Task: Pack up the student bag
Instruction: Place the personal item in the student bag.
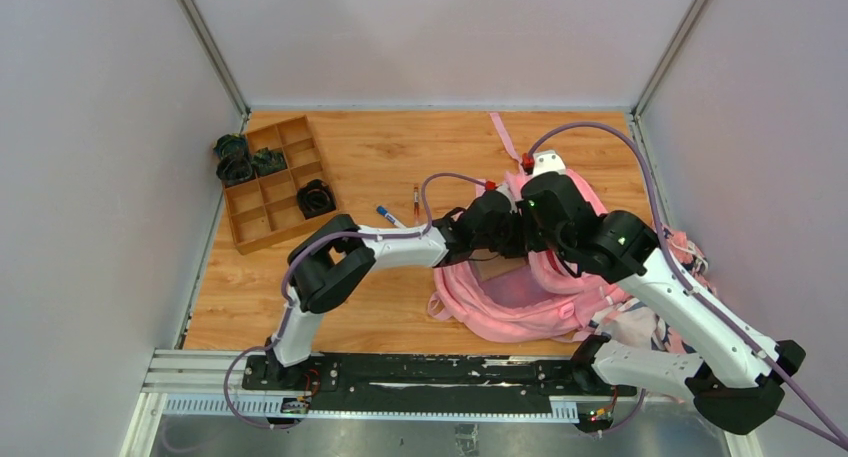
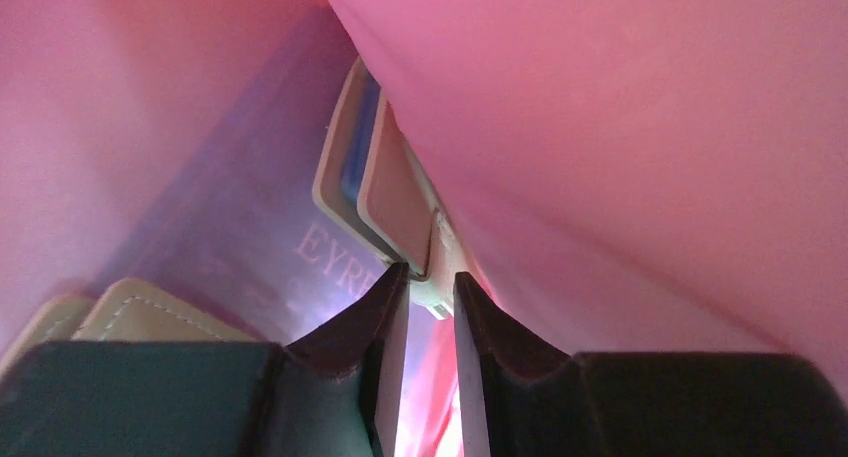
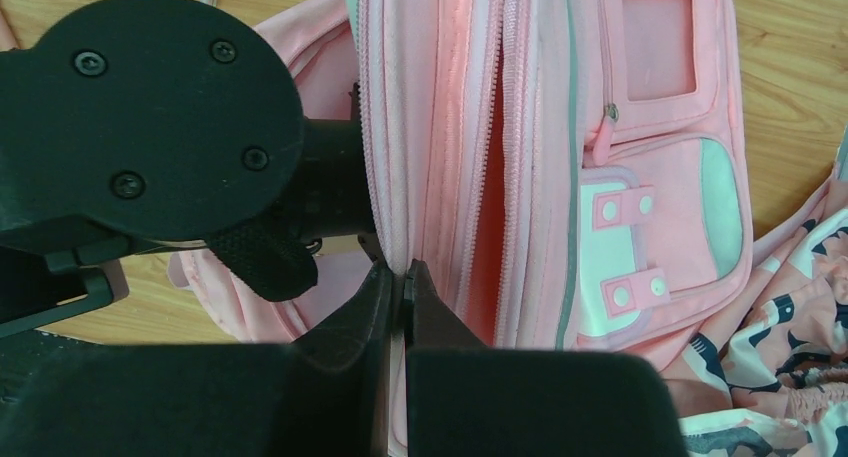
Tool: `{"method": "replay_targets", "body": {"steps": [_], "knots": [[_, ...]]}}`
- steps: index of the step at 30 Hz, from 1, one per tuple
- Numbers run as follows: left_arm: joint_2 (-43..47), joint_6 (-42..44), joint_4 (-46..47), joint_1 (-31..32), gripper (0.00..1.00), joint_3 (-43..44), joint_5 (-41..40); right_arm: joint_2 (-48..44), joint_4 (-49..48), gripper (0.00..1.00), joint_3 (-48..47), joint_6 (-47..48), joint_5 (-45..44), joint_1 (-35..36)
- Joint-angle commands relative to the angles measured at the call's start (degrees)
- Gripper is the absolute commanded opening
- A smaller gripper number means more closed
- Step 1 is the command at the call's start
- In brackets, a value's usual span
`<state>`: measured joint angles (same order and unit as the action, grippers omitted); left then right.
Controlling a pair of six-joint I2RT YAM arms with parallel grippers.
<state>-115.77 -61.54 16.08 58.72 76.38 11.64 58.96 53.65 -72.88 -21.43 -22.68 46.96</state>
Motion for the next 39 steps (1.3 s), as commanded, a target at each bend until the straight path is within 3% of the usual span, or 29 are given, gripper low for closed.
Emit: {"method": "replay_targets", "body": {"steps": [1,8,13,21,26,29,31,34,39], "knots": [[-1.4,1.81,2.47,1.25,0.3,3.57,5.29,-1.92,-2.67,0.0,0.29,-1.31,1.86,-0.38],[8.86,4.78,2.38,1.31,0.36,-9.75,5.03,-2.09,-2.76,0.0,1.06,-1.37,1.48,-0.43],[16.79,6.14,1.63,1.26,0.48,-16.9,4.98,-1.28,-3.75,0.0,1.58,-1.26,2.25,-0.47],[27.27,8.89,-3.72,0.62,0.46,-22.9,4.05,-0.49,-4.08,0.0,2.49,-0.78,2.9,-0.47],[36.73,9.45,-6.98,-5.52,0.45,-30.52,4.58,1.38,-5.7,0.0,6.45,0.31,8.13,-0.47],[41.92,10.93,-10.04,-10.86,0.46,-32.7,4.02,3.96,-8.06,0.42,10.26,0.05,14.2,-0.47],[44.25,13.11,-13.18,-13.97,0.51,-31.88,3.37,5.69,-7.72,0.55,11.09,-0.88,16.35,-0.47],[45.06,16.6,-18.15,-15.65,0.66,-28.27,1.49,5.66,-5.01,0.64,10.41,-1.83,13.54,-0.51],[37.25,21.56,-22.06,-16.37,0.7,-19.08,0.8,-0.2,-2.58,0.68,9.93,-1.71,6.38,-4.64]]}}
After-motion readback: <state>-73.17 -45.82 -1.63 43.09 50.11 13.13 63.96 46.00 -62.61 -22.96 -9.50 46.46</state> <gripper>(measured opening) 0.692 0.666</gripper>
